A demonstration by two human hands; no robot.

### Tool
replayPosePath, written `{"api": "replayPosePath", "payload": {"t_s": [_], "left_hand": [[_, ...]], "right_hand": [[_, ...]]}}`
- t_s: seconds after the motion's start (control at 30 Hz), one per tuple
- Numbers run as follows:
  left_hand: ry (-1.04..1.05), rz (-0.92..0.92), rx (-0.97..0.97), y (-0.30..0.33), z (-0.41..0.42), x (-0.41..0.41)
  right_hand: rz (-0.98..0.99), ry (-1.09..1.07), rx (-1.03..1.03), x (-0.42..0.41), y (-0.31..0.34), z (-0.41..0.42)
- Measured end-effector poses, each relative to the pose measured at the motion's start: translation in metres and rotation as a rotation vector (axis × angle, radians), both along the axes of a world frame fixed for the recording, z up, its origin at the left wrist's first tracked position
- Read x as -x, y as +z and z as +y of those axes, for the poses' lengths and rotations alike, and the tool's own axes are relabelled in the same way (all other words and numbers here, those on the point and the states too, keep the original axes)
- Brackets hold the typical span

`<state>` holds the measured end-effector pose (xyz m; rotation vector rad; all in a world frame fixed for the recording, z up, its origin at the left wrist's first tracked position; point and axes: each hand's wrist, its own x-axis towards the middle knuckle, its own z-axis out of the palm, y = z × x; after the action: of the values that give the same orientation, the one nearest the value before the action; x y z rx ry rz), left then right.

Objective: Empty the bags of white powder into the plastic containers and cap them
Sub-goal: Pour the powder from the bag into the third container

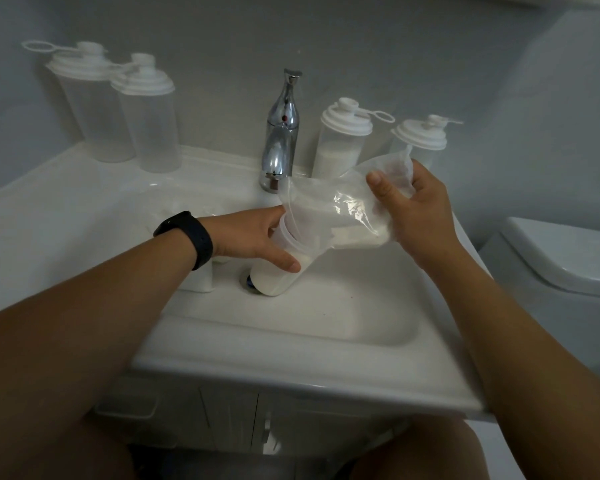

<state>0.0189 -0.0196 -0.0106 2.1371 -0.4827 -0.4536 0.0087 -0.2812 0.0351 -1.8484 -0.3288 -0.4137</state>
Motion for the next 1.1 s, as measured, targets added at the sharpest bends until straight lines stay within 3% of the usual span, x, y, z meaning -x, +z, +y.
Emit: {"api": "replayPosePath", "payload": {"t_s": [1.1], "left_hand": [[0.008,0.0,-0.024,0.0026,-0.0027,0.0029]], "right_hand": [[-0.005,0.02,0.006,0.0011,-0.0007,0.0012]]}}
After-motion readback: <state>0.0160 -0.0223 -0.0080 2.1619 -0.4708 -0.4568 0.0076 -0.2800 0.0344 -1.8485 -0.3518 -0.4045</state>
